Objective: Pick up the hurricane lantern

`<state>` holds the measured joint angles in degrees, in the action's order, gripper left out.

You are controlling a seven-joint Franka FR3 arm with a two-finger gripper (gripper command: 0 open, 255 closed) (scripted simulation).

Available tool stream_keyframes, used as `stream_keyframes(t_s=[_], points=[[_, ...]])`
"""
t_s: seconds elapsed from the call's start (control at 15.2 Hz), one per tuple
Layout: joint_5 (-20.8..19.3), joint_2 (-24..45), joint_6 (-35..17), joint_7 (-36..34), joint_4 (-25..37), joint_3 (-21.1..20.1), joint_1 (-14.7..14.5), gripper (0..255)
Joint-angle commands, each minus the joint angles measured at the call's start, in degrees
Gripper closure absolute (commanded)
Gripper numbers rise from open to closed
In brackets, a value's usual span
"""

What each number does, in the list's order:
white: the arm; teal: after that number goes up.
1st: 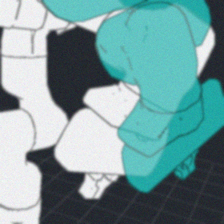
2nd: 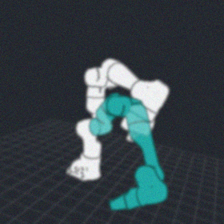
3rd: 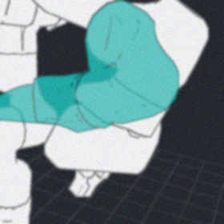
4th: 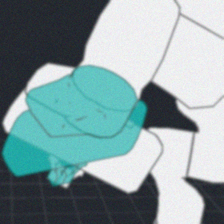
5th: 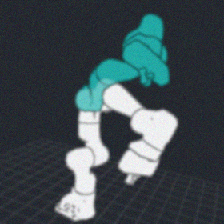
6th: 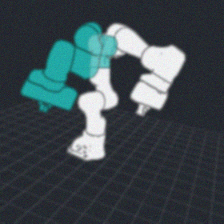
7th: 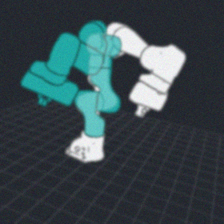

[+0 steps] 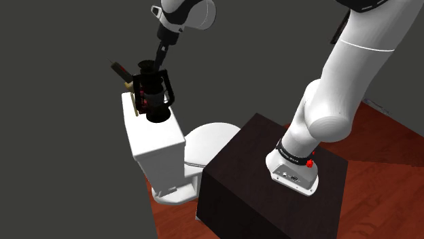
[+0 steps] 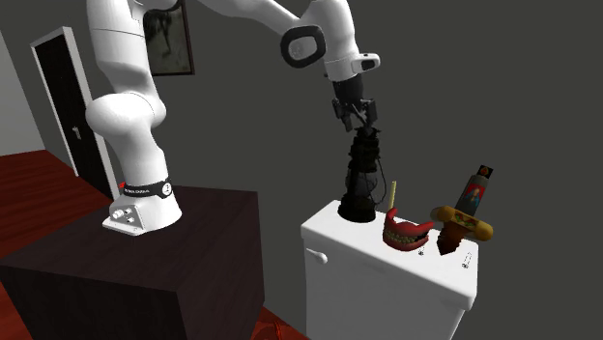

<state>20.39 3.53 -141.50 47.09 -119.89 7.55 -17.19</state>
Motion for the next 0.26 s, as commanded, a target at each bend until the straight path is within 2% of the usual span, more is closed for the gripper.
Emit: stream_keyframes(t_s=[0.0,0.2], points=[[-0.65,-0.63,1.35,-0.69,1.02,0.11,0.03,255],[-1.02,-1.0,2.13,-1.08,1.48,0.15,0.04,255]])
